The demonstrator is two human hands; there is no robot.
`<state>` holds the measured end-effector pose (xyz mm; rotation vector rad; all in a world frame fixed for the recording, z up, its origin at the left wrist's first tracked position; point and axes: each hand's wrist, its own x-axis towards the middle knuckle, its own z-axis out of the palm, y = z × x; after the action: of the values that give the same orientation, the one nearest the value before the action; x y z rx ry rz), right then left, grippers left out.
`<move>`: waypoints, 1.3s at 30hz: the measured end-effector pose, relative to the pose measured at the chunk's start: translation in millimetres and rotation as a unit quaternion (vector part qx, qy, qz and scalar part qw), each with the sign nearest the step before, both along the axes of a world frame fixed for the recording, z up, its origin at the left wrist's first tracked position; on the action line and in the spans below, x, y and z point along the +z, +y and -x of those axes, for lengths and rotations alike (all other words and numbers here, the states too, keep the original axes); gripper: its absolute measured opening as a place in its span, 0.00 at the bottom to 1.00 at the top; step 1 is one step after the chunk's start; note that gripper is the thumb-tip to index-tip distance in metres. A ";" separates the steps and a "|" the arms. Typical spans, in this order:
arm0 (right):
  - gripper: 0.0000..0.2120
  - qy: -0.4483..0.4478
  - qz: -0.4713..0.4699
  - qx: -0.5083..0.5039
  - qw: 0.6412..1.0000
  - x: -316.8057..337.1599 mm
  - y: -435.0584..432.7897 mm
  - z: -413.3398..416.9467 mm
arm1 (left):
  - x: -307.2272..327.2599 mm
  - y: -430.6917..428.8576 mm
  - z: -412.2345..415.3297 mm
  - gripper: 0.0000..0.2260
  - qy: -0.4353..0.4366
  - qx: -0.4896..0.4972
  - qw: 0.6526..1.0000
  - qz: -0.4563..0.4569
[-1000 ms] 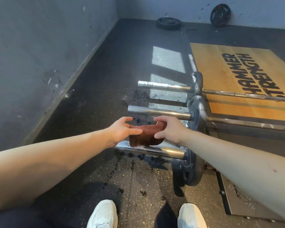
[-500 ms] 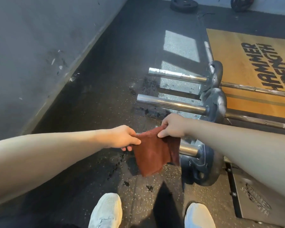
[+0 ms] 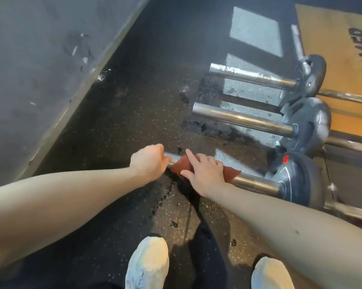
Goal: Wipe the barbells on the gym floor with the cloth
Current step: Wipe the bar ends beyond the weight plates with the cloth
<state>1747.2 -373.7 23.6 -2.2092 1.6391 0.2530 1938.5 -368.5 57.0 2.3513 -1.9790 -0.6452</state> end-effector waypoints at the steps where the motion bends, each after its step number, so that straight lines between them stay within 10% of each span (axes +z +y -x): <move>1: 0.34 -0.001 0.012 0.001 1.000 -1.7 -0.4 -9.8 | 0.4 -4.4 -4.1 0.09 0.004 0.018 1.000 0.003; 9: 0.26 -0.078 0.097 0.083 0.989 -14.3 4.6 16.4 | -10.2 -17.4 -32.9 0.03 0.224 0.080 0.967 -0.090; 14: 0.26 -0.071 0.144 0.067 0.985 -24.5 20.2 78.5 | -17.8 -18.4 -33.5 0.01 0.232 0.084 0.965 -0.086; 23: 0.25 -0.096 0.146 0.086 0.981 -23.6 -4.0 -52.3 | -19.4 -18.3 -37.2 0.04 0.252 0.075 0.961 -0.090; 30: 0.34 -0.074 0.176 0.197 0.962 -35.4 8.4 61.7 | -25.0 -15.9 -43.2 0.11 0.295 0.095 0.948 -0.075; 39: 0.22 -0.140 0.178 0.026 0.974 -26.5 20.8 16.7 | -27.9 -20.3 -44.6 0.18 0.176 -0.134 0.975 -0.031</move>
<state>1730.5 -353.0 -2.9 -2.4091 1.5660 -0.3548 1983.1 -388.9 29.1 1.8442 -2.1422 -1.0632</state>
